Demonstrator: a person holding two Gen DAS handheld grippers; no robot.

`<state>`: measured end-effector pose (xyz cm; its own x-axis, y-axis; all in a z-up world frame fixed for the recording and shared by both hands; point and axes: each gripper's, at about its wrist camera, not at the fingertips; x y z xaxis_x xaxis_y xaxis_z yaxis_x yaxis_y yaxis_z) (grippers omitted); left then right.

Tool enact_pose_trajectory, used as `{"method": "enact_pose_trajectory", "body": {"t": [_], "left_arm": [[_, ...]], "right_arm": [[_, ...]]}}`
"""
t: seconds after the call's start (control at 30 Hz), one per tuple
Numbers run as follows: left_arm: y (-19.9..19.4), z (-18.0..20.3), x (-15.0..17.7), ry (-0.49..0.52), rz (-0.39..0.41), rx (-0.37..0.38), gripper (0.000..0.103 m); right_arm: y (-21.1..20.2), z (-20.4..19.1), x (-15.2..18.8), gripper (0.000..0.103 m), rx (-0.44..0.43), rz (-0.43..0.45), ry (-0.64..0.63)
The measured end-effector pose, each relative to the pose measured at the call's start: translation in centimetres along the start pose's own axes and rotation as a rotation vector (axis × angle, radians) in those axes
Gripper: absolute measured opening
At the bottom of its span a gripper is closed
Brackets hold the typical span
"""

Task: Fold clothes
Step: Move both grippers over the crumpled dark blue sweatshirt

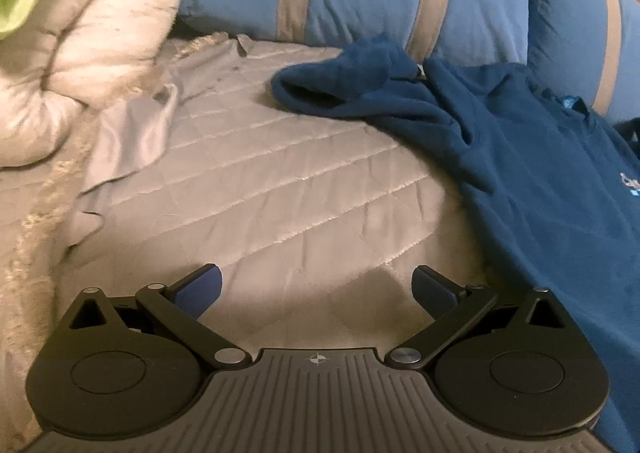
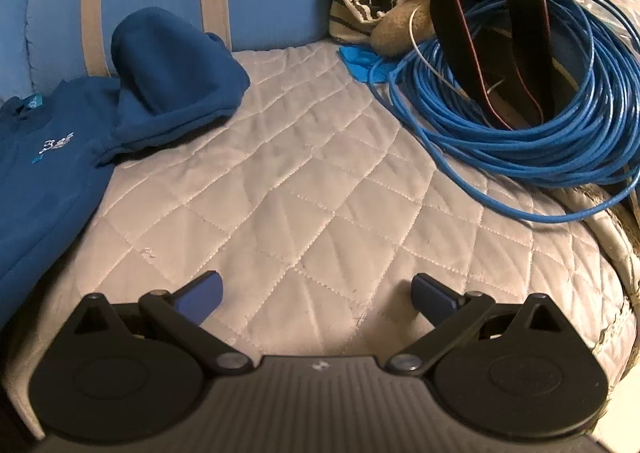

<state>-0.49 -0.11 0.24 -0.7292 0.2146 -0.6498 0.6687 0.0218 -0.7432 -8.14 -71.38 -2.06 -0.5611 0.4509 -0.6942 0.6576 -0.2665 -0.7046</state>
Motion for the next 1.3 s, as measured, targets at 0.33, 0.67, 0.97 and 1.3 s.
{"method": "enact_pose_trajectory", "body": {"t": [0.33,0.67,0.97,1.3], "left_arm": [[-4.3,0.8,0.5,0.070,0.130,-0.016,0.103],[-7.3,-1.2,-0.8,0.048,0.101,-0.004,0.103],[-10.8,-1.0,-1.1,0.034,0.208,0.039,0.103],[-15.8,-1.0,-0.3,0.014,0.309,0.126,0.103]], "right_arm": [[-2.6,1.0,-2.6,0.103,-0.080,-0.019,0.078],[-6.2,0.5,-3.7,0.103,-0.157,-0.027,0.035],[-8.7,-0.4,-4.0,0.103,-0.205,-0.014,0.006],[-13.2,-0.8,-4.0,0.103,-0.435,-0.040,-0.009]]}}
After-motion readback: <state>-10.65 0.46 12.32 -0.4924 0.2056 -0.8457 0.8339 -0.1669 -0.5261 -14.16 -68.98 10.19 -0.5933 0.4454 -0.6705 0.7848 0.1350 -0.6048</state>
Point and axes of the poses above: each gripper's, at about its wrist camera, not at the fingertips, and y roughly the way its jaws point, z to its right, x to its underside, and after that the axes turned 12 degrees about y, right-handed
